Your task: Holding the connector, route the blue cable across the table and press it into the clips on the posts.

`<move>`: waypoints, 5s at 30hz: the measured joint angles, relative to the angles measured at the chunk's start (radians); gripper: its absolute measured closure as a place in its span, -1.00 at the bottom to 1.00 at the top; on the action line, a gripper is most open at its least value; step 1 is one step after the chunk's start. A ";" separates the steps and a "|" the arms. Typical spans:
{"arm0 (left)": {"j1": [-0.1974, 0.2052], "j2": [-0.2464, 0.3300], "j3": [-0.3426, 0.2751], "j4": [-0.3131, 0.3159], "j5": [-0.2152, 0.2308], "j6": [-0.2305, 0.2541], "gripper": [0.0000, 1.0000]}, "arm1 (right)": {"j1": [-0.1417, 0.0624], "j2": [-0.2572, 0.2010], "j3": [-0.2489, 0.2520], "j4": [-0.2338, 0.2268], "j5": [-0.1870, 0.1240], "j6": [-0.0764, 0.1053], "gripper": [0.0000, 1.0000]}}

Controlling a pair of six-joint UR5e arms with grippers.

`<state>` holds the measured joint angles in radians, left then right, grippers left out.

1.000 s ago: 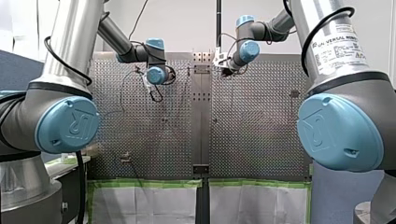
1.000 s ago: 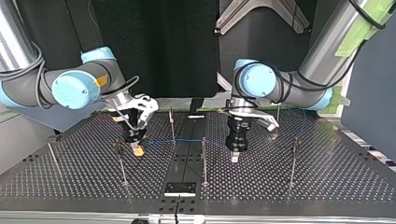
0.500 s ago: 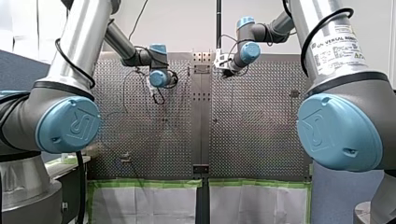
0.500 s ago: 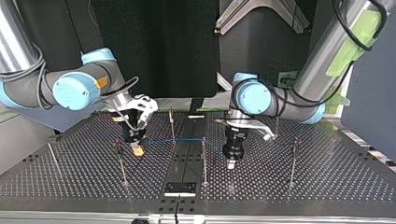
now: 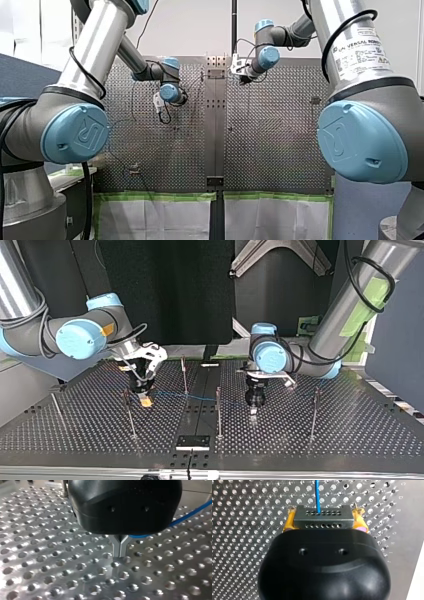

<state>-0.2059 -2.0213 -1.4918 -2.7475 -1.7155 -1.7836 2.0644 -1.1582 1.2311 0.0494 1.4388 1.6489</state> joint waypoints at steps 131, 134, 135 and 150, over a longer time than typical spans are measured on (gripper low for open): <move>-0.405 0.090 0.161 -0.258 -0.376 0.099 -1.00 | 0.004 0.016 -0.044 -0.007 -0.031 0.002 1.00; -0.402 0.070 0.173 -0.246 -0.373 0.098 -1.00 | 0.004 0.016 -0.044 -0.006 -0.031 0.002 1.00; -0.401 0.064 0.178 -0.244 -0.375 0.098 -1.00 | 0.004 0.016 -0.044 -0.006 -0.032 0.002 1.00; -0.362 0.014 0.268 -0.228 -0.362 0.098 -1.00 | 0.004 0.017 -0.044 -0.006 -0.031 0.002 1.00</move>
<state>-0.5681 -2.0068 -1.2237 -2.9758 -2.0771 -1.6861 2.0686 -1.1410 1.1867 0.0430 1.4082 1.6509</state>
